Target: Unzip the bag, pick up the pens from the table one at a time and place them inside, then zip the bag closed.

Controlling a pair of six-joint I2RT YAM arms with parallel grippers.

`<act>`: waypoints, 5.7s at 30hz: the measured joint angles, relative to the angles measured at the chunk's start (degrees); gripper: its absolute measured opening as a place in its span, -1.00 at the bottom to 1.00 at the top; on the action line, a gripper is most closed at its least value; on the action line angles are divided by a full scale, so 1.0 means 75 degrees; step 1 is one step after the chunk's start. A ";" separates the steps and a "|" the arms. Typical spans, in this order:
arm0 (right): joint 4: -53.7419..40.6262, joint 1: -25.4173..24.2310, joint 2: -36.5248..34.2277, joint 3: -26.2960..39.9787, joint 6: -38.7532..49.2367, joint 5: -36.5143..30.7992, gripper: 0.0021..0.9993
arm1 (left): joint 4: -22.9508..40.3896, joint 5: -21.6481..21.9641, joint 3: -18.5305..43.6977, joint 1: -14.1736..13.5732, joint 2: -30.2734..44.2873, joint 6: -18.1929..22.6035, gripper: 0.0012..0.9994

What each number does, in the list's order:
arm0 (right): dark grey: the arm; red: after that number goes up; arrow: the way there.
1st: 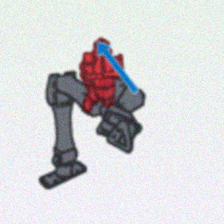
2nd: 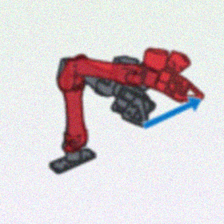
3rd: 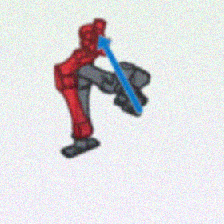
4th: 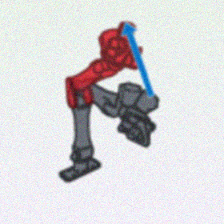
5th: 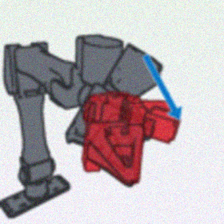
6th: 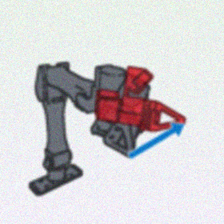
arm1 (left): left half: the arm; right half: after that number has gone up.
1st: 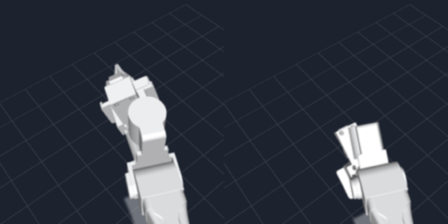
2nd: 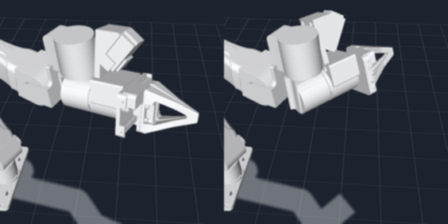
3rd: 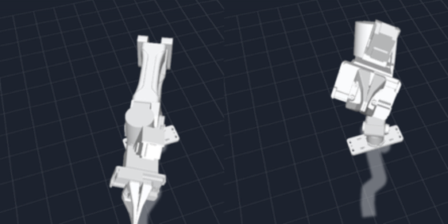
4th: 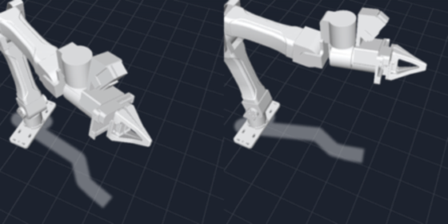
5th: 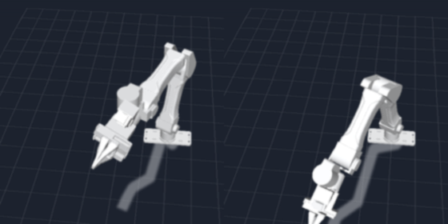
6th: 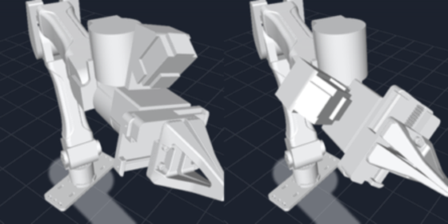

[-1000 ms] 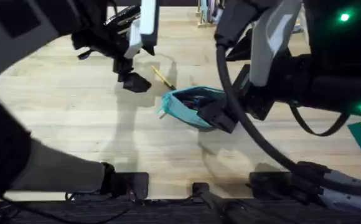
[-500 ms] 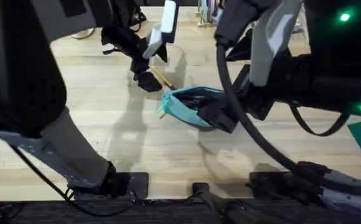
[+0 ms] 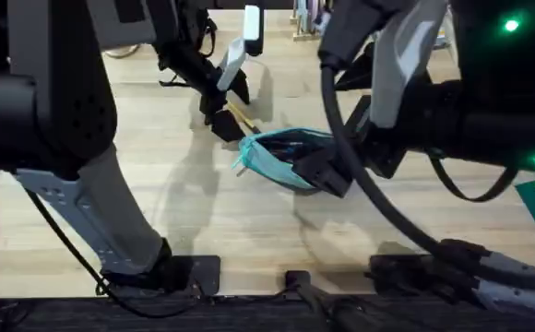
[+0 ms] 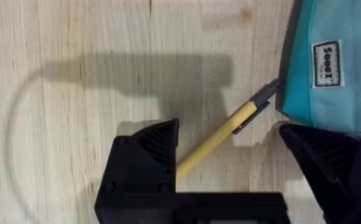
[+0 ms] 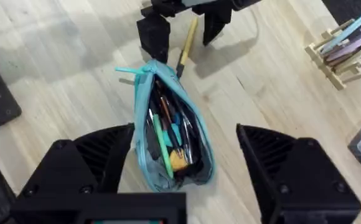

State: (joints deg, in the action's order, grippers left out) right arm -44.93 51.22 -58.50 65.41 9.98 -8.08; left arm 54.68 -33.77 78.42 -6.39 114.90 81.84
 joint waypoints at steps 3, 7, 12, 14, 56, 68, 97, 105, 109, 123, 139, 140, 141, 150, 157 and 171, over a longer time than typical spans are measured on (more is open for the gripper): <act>0.0000 0.0000 -0.0003 0.0000 -0.0004 0.0000 1.00 | -0.0003 -0.0034 0.0014 0.0012 0.0023 -0.0012 0.99; 0.0000 0.0000 -0.0003 0.0000 -0.0024 -0.0001 1.00 | -0.0002 0.0024 0.0018 0.0013 0.0023 -0.0029 0.99; 0.0000 0.0000 -0.0003 0.0000 -0.0024 -0.0003 1.00 | -0.0003 0.0086 0.0031 -0.0009 0.0025 -0.0029 0.99; 0.0000 0.0000 -0.0003 0.0000 -0.0024 -0.0001 1.00 | -0.0003 0.0132 0.0037 -0.0012 0.0024 -0.0028 0.99; -0.0021 0.0000 -0.0003 0.0000 -0.0027 -0.0351 1.00 | -0.0114 0.0761 0.0066 -0.0093 -0.0124 -0.0312 -0.92; -0.0043 0.0000 -0.0003 0.0000 -0.0024 -0.0498 1.00 | 0.0100 0.2280 -0.0149 0.0079 -0.1300 -0.0306 -0.92; -0.0675 0.0000 0.1926 0.0000 -0.0722 -0.0530 1.00 | 0.0927 0.2156 -0.0227 -0.0035 -0.5169 -0.0320 -0.92; -0.1297 0.0000 0.3075 0.0000 -0.0770 -0.0580 1.00 | 0.1032 0.2038 -0.0266 -0.1798 -0.6015 -0.1054 -0.92; -0.1617 0.0000 0.3293 0.0000 -0.0770 -0.0583 1.00 | 0.1029 0.2032 -0.0292 -0.2599 -0.6016 -0.1431 -0.92; -0.1868 0.0000 0.3424 0.0003 -0.0773 -0.0609 1.00 | 0.0624 0.1135 -0.0307 -0.3730 -0.4772 -0.4180 -0.91; -0.1871 0.0000 0.3424 0.0003 -0.0770 -0.0620 1.00 | 0.0749 0.0606 -0.0307 -0.3730 -0.2955 -0.4806 -0.91; -0.1874 0.0000 0.3424 0.0003 -0.0770 -0.0647 1.00 | 0.0749 0.0565 -0.0307 -0.3730 -0.2849 -0.4806 -0.91; -0.1877 0.0000 0.3424 0.0002 -0.0768 -0.0687 1.00 | 0.0749 0.0479 -0.0307 -0.3730 -0.2714 -0.4827 -0.91; -0.1883 0.0000 0.3424 0.0003 -0.0767 -0.0807 1.00 | 0.0740 0.0413 -0.0310 -0.3730 -0.2163 -0.5091 -0.91; -0.1883 0.0000 0.3424 0.0000 -0.0770 -0.0807 1.00 | 0.0741 0.1626 -0.0310 -0.3727 -0.2160 -0.5127 -0.91; -0.1887 0.0000 0.3424 0.0003 -0.0770 -0.0810 1.00 | 0.0723 0.2041 -0.0310 -0.3710 -0.2160 -0.5162 0.92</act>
State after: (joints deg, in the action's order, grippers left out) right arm -59.08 51.22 -32.82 65.43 4.21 -14.15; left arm 60.10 -18.46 76.09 -34.22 98.70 43.13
